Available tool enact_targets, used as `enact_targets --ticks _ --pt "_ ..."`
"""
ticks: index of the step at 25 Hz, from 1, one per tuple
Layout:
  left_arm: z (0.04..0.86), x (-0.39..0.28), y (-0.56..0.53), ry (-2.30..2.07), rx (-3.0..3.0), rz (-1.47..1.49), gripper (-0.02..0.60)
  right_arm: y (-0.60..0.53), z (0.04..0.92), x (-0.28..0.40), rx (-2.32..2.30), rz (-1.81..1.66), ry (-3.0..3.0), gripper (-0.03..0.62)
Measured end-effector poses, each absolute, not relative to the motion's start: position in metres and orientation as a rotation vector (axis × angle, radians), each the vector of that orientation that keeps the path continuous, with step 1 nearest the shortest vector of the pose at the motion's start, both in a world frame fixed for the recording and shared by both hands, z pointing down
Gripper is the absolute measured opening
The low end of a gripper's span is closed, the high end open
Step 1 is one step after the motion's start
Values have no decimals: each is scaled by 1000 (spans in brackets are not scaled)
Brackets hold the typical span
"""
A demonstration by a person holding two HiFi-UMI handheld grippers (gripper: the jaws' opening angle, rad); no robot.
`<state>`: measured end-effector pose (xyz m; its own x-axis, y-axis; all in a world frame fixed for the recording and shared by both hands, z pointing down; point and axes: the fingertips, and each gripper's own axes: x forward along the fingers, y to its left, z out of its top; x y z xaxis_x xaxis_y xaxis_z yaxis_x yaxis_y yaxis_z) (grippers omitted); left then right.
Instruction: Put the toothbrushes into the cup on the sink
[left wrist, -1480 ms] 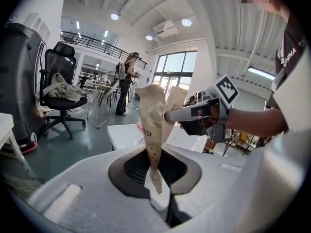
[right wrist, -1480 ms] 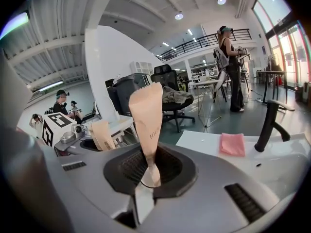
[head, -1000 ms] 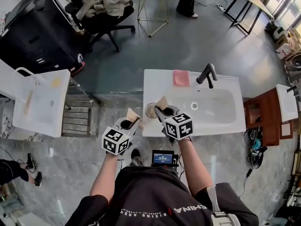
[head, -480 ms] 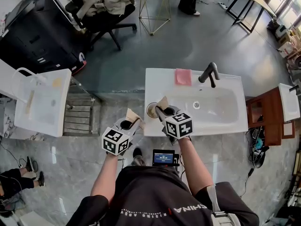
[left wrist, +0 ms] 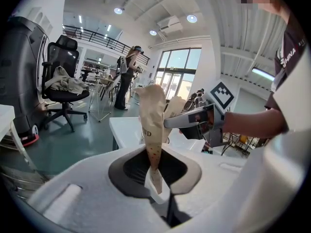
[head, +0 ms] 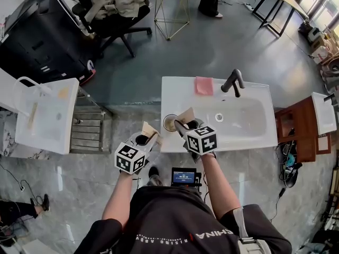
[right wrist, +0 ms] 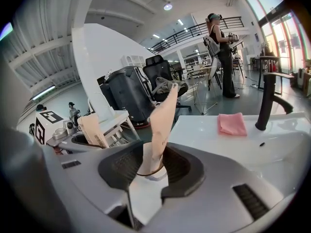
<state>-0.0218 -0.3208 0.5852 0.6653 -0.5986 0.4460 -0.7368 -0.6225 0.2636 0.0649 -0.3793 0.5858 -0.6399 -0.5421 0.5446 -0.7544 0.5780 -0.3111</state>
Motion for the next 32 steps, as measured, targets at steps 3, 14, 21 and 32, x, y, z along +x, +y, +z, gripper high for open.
enact_targets --ticks 3,14,21,32 --pt "583 -21 -320 -1042 2463 438 37 -377 586 71 1069 748 -2402 161" --pt "577 -21 -312 -1065 2477 413 37 -351 581 92 1110 761 -2402 167" --pt "571 -14 -302 -1045 2502 403 37 -328 573 95 1130 733 -2426 58" --pt "564 2 -288 -999 2542 400 37 -292 572 87 1032 673 -2432 9"
